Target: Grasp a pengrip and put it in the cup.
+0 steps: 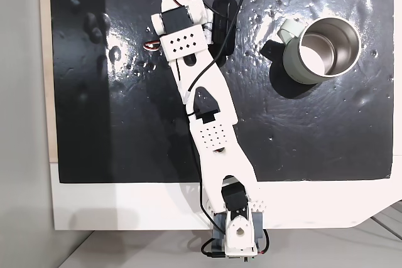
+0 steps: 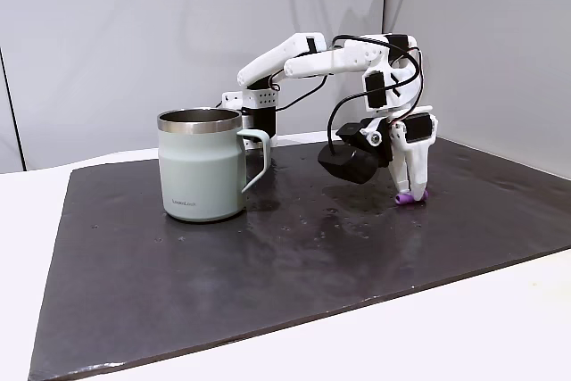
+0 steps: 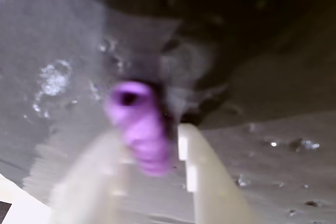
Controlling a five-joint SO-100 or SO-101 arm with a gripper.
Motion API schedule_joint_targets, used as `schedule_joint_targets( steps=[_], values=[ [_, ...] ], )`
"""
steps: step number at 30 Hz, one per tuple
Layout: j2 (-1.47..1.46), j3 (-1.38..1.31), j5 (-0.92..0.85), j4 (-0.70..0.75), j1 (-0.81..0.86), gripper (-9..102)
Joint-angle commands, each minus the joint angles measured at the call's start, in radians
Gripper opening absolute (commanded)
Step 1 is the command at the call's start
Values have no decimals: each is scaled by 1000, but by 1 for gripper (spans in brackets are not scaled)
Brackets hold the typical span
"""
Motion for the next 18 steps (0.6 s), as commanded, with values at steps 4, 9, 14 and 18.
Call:
schedule_joint_targets(
  steps=[4,9,14,18],
  values=[
    [12,-23,-3,3,8,0],
    [183,55,-2,25,23,0],
    [454,161,-9,34,35,0],
    [643,219,-38,41,38,0]
  ],
)
